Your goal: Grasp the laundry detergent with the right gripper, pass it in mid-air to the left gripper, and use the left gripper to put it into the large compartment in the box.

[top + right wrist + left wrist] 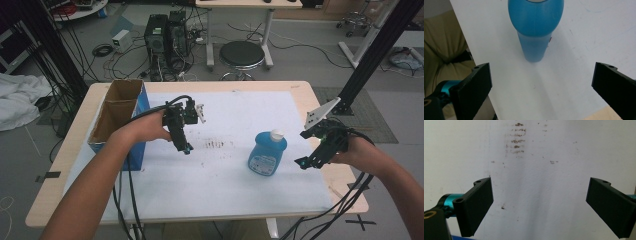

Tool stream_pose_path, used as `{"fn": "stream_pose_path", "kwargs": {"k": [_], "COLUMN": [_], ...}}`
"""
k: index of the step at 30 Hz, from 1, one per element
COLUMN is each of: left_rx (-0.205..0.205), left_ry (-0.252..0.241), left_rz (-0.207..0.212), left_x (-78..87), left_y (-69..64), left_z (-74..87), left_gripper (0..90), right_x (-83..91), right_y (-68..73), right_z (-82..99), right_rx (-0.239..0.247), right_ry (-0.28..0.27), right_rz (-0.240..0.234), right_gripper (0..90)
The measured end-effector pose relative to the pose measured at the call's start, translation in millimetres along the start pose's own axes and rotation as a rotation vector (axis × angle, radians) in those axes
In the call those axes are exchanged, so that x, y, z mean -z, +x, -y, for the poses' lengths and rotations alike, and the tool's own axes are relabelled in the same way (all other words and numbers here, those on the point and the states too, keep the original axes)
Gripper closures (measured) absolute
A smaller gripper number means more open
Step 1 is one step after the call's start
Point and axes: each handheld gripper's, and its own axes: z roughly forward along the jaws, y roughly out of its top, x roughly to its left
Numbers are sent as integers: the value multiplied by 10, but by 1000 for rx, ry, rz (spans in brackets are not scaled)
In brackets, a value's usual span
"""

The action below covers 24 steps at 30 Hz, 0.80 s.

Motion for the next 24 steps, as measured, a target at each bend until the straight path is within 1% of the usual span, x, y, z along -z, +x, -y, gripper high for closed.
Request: {"fn": "stream_pose_path", "kwargs": {"k": [1,2,3,4,6,9,10,13,15,16,21,22,24], "left_rx": [1,1,-1,0,0,2,2,6,10,10,8,7,7], "left_ry": [0,0,1,3,7,5,5,6,7,7,8,8,6], "left_rz": [2,2,4,4,6,5,5,6,6,6,10,10,9], "left_x": [-8,-8,-20,-30,-38,-38,-38,-48,-52,-52,-61,-58,-60], "left_y": [0,0,2,0,1,2,2,5,3,3,10,11,13], "left_z": [1,1,0,-2,-10,-13,-13,3,10,10,12,10,12], "left_gripper": [73,73,73,73,73,73,73,73,73,73,73,73,73], "right_x": [-17,-17,-33,-72,-114,-172,-172,-237,-261,-261,-354,-354,-393], "right_y": [2,2,5,11,14,16,16,6,2,2,-13,-13,-20], "right_z": [17,17,35,65,95,141,141,204,230,230,308,308,330], "right_rx": [0,0,-2,-13,-18,-26,-26,-49,-54,-54,-75,-75,-81], "right_ry": [-17,-17,-34,-65,-87,-118,-118,-151,-172,-172,-242,-242,-264], "right_rz": [-4,-4,-6,-15,-21,-28,-28,-44,-49,-49,-62,-62,-62], "right_gripper": [18,18,18,18,18,18,18,18,18,18,18,18,18]}}
